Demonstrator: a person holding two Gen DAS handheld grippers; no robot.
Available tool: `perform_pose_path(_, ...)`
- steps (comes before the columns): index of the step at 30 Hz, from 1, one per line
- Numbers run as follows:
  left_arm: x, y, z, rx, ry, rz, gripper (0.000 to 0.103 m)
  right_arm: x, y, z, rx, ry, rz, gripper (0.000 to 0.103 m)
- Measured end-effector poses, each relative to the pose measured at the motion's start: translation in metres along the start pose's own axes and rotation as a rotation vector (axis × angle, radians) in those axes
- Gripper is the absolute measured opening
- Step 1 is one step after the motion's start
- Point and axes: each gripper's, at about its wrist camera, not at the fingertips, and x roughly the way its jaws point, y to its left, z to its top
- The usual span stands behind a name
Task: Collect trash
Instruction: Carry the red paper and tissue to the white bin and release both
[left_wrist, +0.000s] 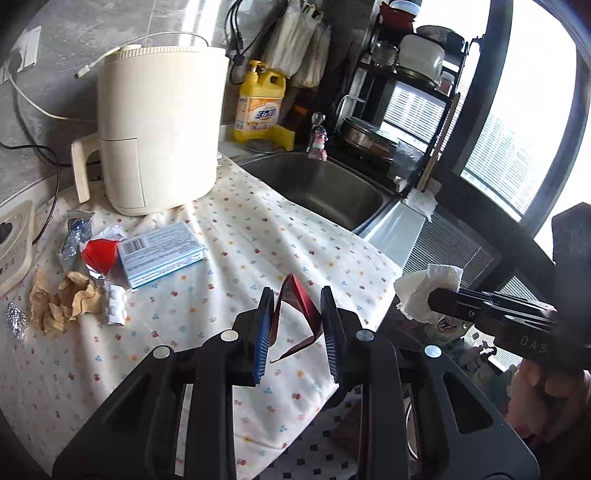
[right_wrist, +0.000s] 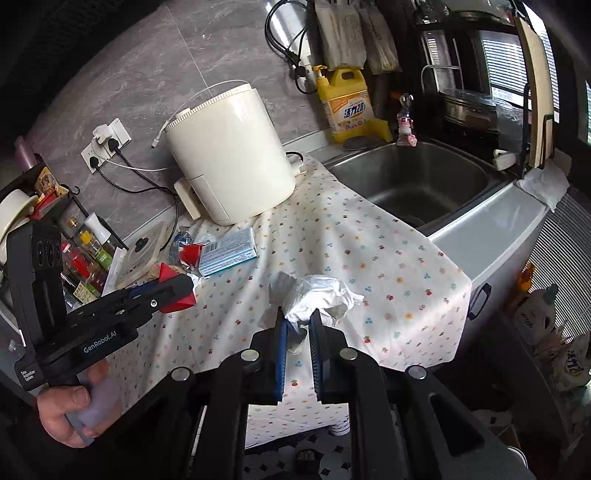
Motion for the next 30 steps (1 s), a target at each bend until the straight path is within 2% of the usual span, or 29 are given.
perform_pose_path(10,0.046,-0.114,-0.037,0.161,0.112,-0.133,0.026,-0.056,-0.099,-0.064,0.144,-0.009,-0.153,0.012)
perform_pose_path(18,0.089,-0.191,-0.081,0.261,0.214,-0.217,0.026,-0.069,-0.173,-0.147,0.285,0.051,-0.263,0.012)
perform_pose_path(25,0.131,-0.243,-0.133,0.301,0.311,-0.278,0.026,-0.066,-0.229,-0.228,0.392,0.115,-0.357,0.013)
perform_pose_path(28,0.145,-0.259,-0.157,0.306,0.359,-0.294,0.026,-0.065,-0.251,-0.264,0.462,0.150,-0.370,0.015)
perform_pose_path(29,0.150,-0.265,-0.164,0.310,0.374,-0.298,0.026,-0.064,-0.257,-0.275,0.483,0.165,-0.370,0.022)
perform_pose_path(30,0.154,-0.270,-0.171,0.315,0.388,-0.306,0.026,-0.064,-0.261,-0.285,0.497,0.172,-0.369,0.034)
